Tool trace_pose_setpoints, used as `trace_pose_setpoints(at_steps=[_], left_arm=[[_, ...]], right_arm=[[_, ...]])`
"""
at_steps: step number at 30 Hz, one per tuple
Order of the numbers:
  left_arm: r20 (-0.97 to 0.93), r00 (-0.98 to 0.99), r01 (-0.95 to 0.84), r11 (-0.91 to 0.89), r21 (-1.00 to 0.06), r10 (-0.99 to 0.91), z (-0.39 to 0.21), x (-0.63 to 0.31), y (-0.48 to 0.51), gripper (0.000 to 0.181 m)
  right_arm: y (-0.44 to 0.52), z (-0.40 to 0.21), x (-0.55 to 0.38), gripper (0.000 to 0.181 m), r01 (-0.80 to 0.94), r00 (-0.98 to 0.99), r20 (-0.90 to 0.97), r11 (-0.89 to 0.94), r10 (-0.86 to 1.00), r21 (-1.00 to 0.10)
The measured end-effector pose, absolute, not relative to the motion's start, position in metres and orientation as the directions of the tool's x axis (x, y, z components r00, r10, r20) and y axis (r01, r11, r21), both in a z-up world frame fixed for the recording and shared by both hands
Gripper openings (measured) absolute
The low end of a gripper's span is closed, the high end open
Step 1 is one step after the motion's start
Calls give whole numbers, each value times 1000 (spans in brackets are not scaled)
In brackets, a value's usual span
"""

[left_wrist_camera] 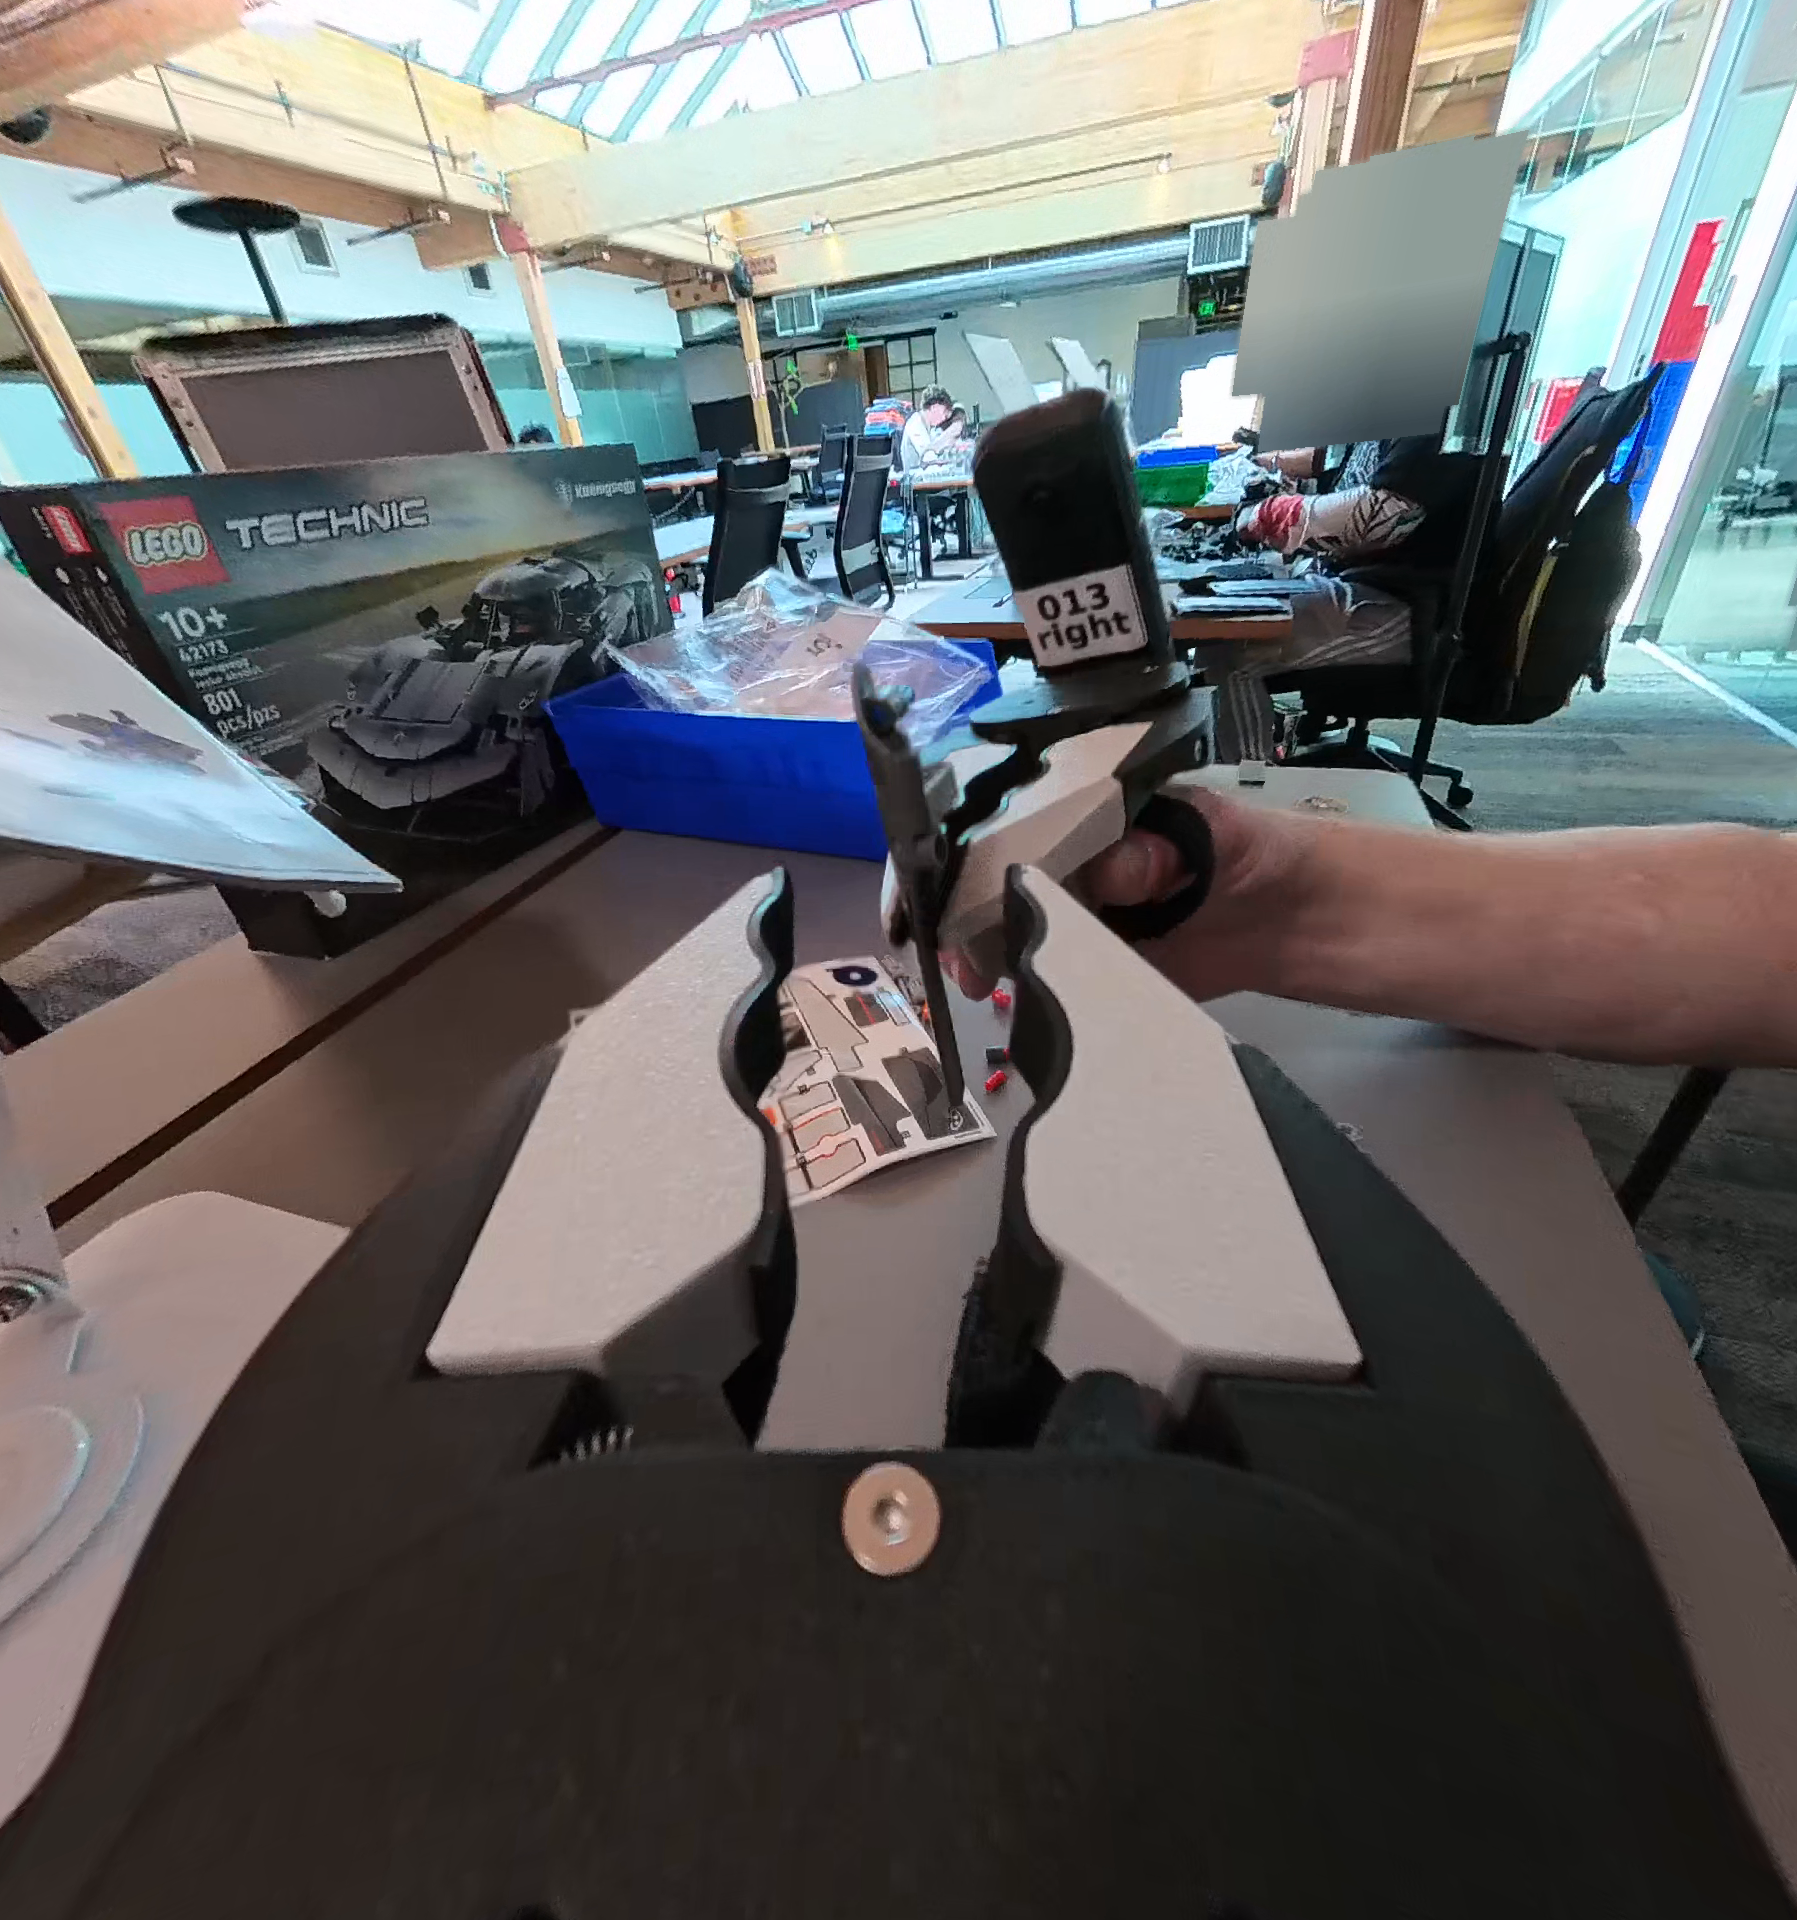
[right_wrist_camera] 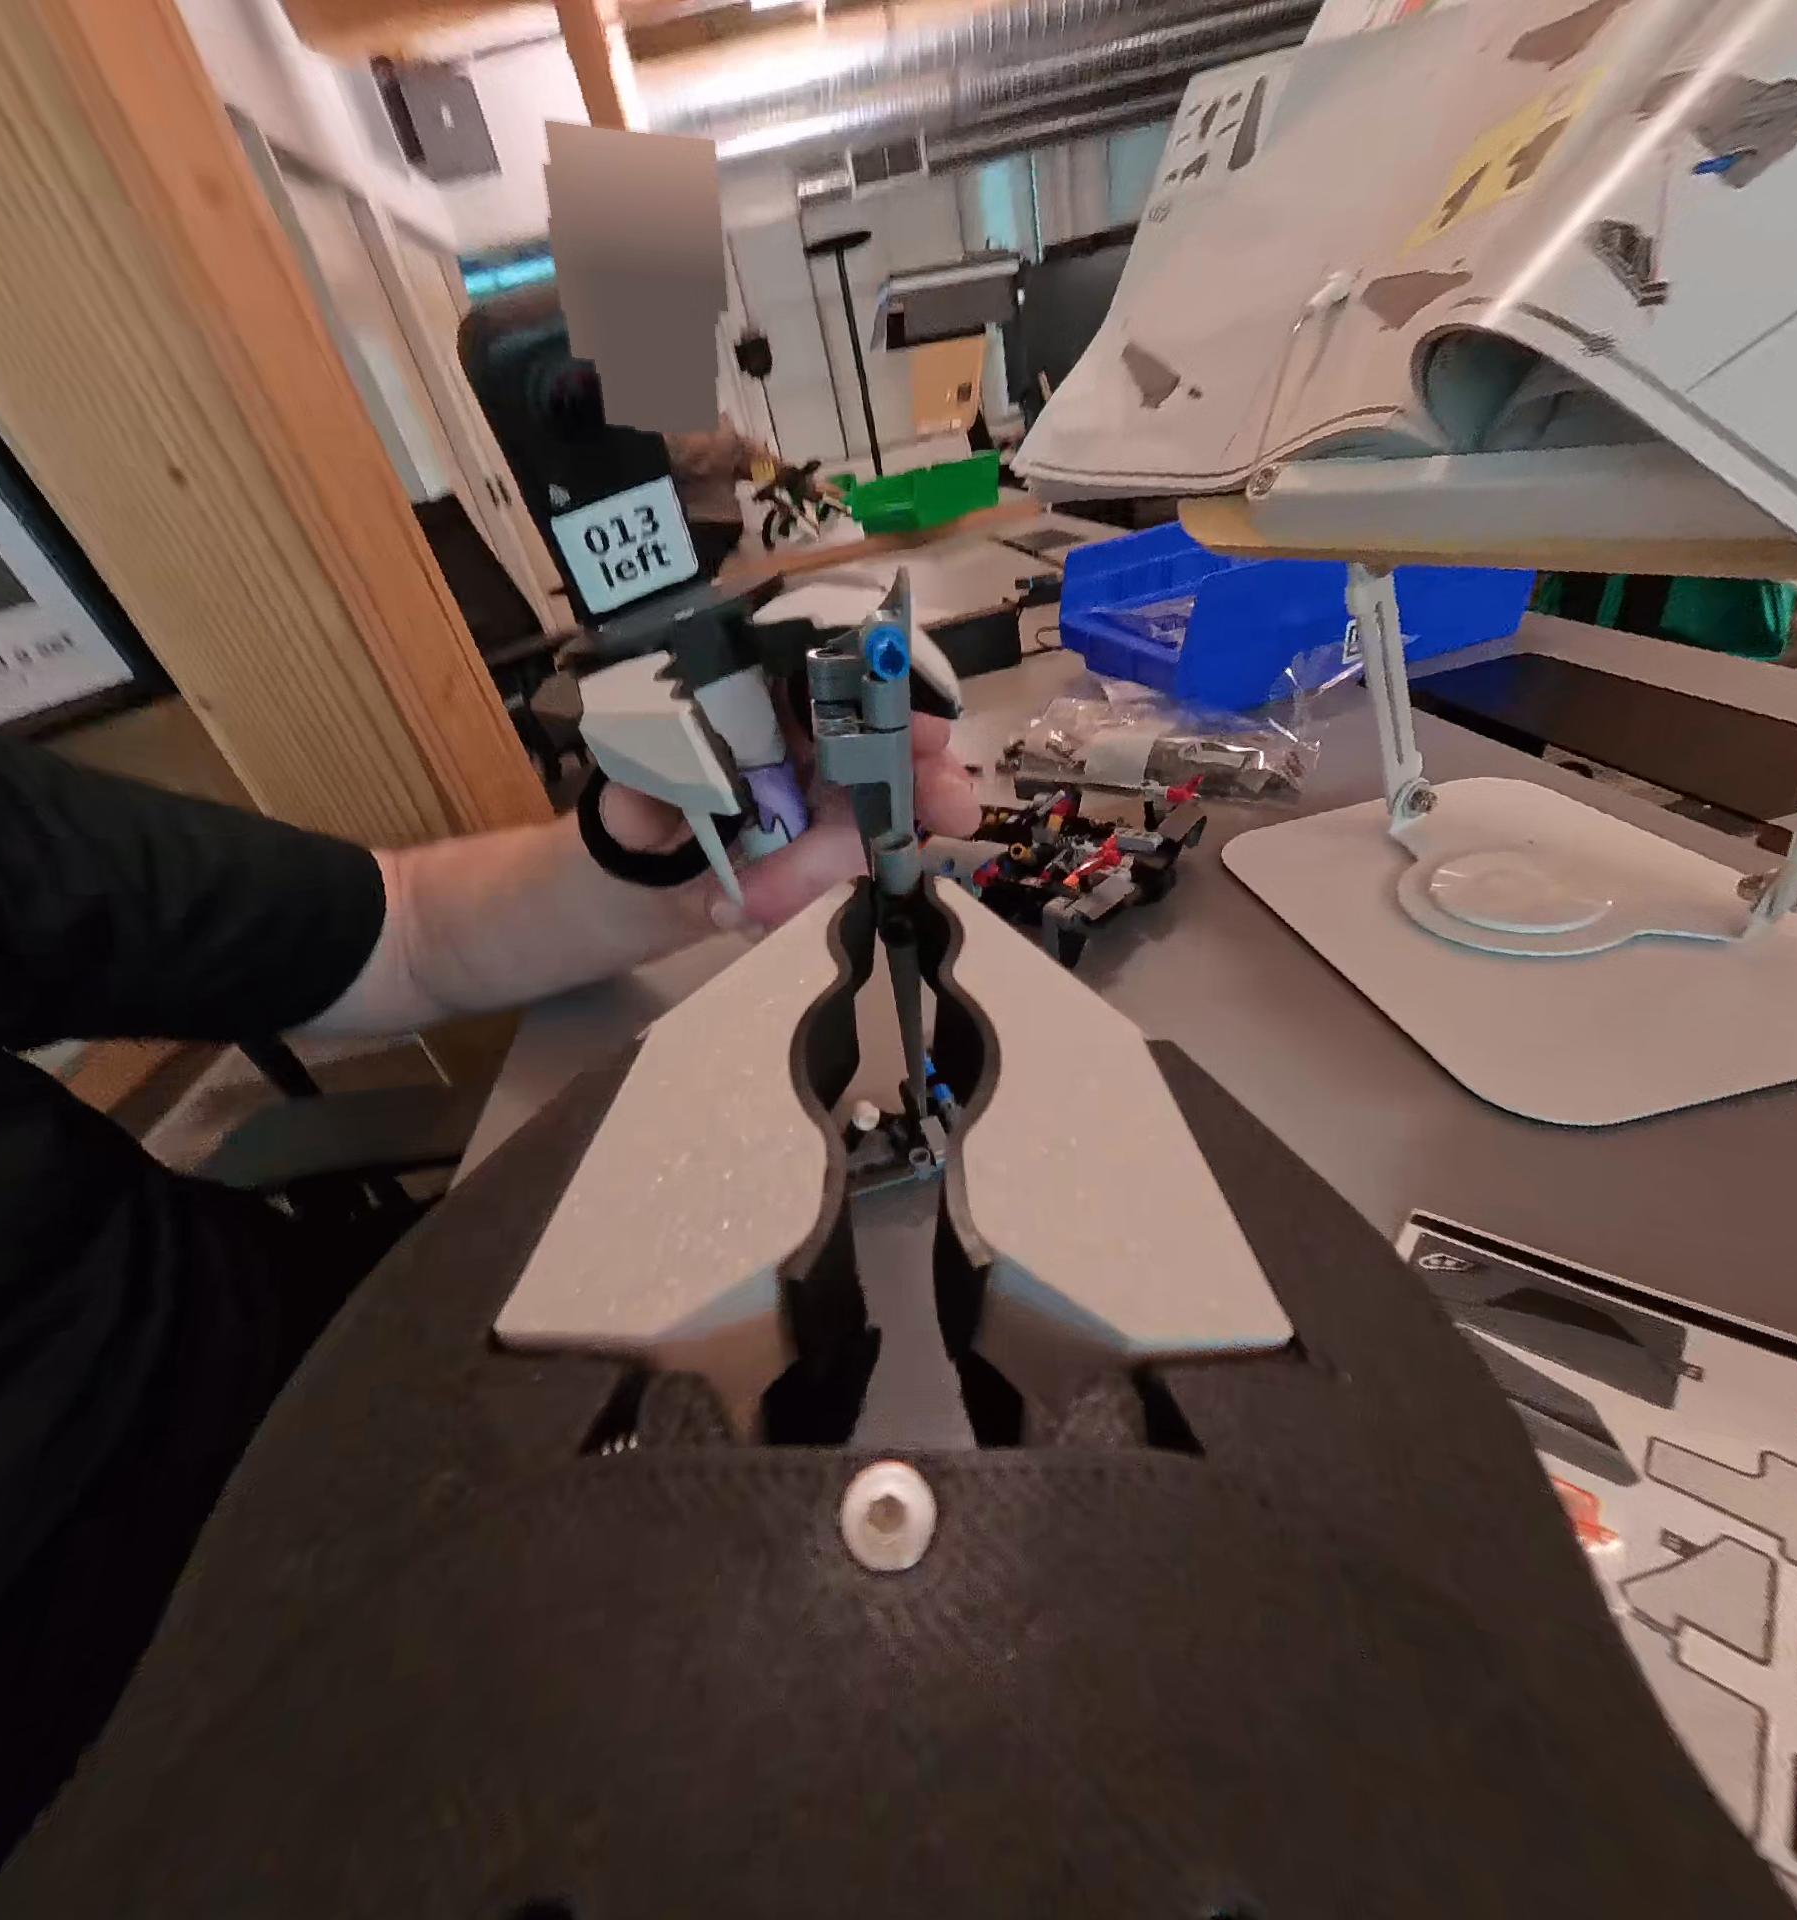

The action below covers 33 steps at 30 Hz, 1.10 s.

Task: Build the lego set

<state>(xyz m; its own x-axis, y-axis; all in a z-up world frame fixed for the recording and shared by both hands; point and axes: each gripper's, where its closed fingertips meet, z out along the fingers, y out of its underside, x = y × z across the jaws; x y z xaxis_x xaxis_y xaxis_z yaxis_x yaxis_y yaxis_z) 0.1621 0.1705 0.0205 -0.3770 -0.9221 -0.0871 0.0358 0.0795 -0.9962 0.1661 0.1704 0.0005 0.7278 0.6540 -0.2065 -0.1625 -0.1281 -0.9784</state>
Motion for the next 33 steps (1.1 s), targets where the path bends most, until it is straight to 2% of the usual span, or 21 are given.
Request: trace_pose_setpoints(at_steps=[5,10,15,18,23,26,28,29,33], left_arm=[[-73,-388,-16,86,-996,-919,8,169,164,26],[-84,-390,-40,108,-993,-917,-3,173,158,0],[-60,-406,-80,101,-992,-912,-5,171,162,0],[-44,-423,-125,106,-987,-905,-7,167,165,0],[-26,-449,-274,165,-948,-893,-29,163,167,0],[-32,-468,-352,219,-910,-883,-44,160,164,0],[-48,-477,-395,263,-881,-878,-55,158,163,0],[-50,-490,-401,276,-873,-870,-58,157,160,0],[-48,-490,-385,266,-883,-870,-56,158,160,0]], right_arm=[[169,12,168,5,-282,682,-266,-90,682,-955],[168,12,162,5,-308,652,-286,-99,702,-946],[169,11,162,7,-259,687,-235,-71,688,-963],[166,15,169,30,-238,705,-210,-53,678,-970],[157,15,176,39,-178,712,-150,-30,685,-983],[157,9,170,38,-151,701,-145,-54,698,-987],[158,5,163,27,-111,702,-118,-57,703,-992],[159,2,160,15,-95,697,-115,-67,708,-993],[158,1,161,11,-118,683,-145,-87,716,-989]])
